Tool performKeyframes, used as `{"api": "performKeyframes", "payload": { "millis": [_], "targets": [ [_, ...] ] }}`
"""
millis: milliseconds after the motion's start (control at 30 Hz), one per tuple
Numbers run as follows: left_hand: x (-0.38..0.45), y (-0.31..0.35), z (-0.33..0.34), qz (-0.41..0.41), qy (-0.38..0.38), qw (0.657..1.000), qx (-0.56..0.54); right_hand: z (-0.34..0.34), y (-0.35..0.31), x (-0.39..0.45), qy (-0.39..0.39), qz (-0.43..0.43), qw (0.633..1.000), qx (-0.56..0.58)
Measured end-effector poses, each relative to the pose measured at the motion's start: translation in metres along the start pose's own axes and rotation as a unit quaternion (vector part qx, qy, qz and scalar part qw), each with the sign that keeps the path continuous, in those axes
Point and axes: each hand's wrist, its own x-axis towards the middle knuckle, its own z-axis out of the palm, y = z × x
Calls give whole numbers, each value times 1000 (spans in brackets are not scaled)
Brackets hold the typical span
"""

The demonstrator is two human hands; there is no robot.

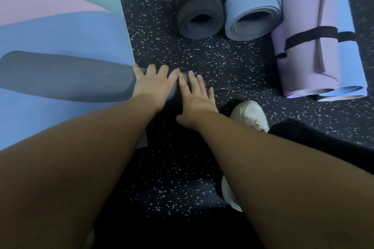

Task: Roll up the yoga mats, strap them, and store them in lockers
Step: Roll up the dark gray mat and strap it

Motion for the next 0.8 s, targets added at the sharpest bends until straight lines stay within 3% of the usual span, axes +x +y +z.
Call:
{"api": "performKeyframes", "payload": {
  "millis": [100, 267, 467, 800],
  "targets": [
    [-7, -4, -6, 17, -30, 999, -25, -1, 1, -9, 2, -4, 1000, -24],
    [-38, -19, -35, 8, -27, 996, -86, -13, -14, -28, 86, -35, 995, -44],
    [-103, -78, -82, -58, 57, 971, -223, -75, -68, -62, 213, -191, 956, -59],
    [-233, -121, -199, -64, 225, 894, -382, -173, -129, -183, 361, -294, 885, -12]
  ]
}}
